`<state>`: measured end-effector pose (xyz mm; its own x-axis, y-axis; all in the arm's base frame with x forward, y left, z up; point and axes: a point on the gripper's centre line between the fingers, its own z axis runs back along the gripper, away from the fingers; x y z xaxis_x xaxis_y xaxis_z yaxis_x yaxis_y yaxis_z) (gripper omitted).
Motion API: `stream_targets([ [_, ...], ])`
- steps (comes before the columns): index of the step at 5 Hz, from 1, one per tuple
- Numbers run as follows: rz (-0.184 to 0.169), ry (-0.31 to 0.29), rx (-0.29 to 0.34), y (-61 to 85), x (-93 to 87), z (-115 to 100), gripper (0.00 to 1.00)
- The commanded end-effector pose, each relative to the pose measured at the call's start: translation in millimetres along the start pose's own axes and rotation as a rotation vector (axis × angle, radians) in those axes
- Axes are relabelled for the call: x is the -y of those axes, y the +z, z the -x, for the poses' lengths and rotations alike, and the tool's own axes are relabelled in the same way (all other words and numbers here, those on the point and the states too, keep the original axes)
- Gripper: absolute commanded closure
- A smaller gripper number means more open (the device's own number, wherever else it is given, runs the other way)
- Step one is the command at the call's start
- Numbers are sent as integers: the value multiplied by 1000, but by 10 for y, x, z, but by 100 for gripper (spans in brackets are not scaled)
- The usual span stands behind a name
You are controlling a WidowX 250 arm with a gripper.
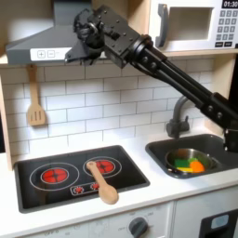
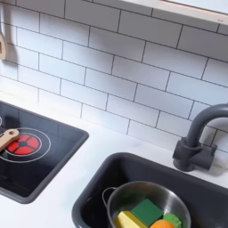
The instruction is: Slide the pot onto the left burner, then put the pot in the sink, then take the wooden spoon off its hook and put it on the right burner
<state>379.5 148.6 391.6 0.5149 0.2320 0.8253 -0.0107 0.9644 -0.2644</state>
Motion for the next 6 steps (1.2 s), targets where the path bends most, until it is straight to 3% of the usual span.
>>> stream_targets([
  [1,7,0,19,-96,54,-57,100],
  [6,3,6,56,-95,42,-187,100],
])
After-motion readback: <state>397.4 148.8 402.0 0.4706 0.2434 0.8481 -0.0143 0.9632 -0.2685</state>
